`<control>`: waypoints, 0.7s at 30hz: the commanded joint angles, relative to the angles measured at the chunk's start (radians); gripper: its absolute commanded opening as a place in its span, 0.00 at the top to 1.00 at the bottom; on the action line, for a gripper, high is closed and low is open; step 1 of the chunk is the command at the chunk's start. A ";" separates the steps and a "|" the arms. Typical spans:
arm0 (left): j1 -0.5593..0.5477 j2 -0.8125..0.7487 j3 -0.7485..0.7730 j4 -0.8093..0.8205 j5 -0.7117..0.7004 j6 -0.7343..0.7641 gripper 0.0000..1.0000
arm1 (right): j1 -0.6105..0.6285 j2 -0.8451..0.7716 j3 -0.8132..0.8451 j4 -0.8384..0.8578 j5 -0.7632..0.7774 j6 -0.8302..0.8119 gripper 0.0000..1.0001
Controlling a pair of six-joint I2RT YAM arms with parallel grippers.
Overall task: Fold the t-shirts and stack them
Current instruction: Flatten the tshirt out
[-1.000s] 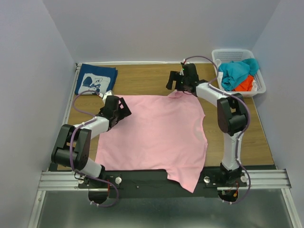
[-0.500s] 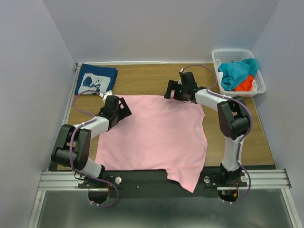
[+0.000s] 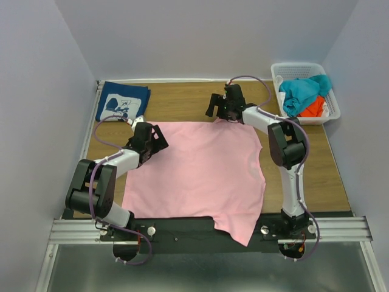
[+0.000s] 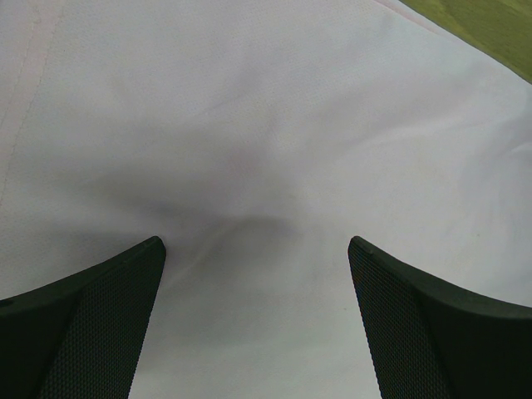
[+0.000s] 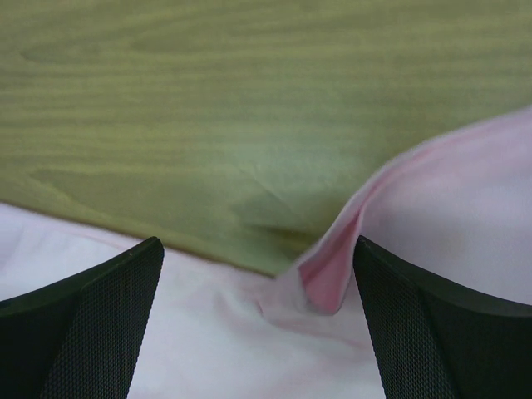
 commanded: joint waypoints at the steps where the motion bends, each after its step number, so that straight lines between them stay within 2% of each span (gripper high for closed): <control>1: -0.004 -0.015 -0.009 0.022 0.021 0.011 0.02 | 0.005 0.087 0.152 0.007 0.032 -0.021 0.00; 5: -0.004 -0.026 -0.009 0.022 0.021 0.014 0.02 | 0.004 0.127 0.255 0.005 0.015 -0.062 0.00; 9: -0.004 -0.049 -0.001 0.008 0.013 0.014 0.02 | 0.005 0.024 0.189 0.002 0.035 -0.096 0.00; 14: -0.004 -0.093 0.019 -0.010 -0.005 0.010 0.02 | 0.005 -0.213 -0.070 -0.041 0.106 -0.085 0.00; 15: -0.004 -0.098 0.025 -0.026 -0.022 0.008 0.02 | 0.005 -0.297 -0.179 -0.053 0.128 -0.076 0.00; 18: -0.004 -0.107 0.054 -0.075 -0.054 0.010 0.02 | 0.005 -0.443 -0.356 -0.096 0.168 -0.042 0.00; 21: -0.002 -0.101 0.071 -0.090 -0.041 0.003 0.02 | 0.005 -0.510 -0.458 -0.134 0.166 -0.033 0.00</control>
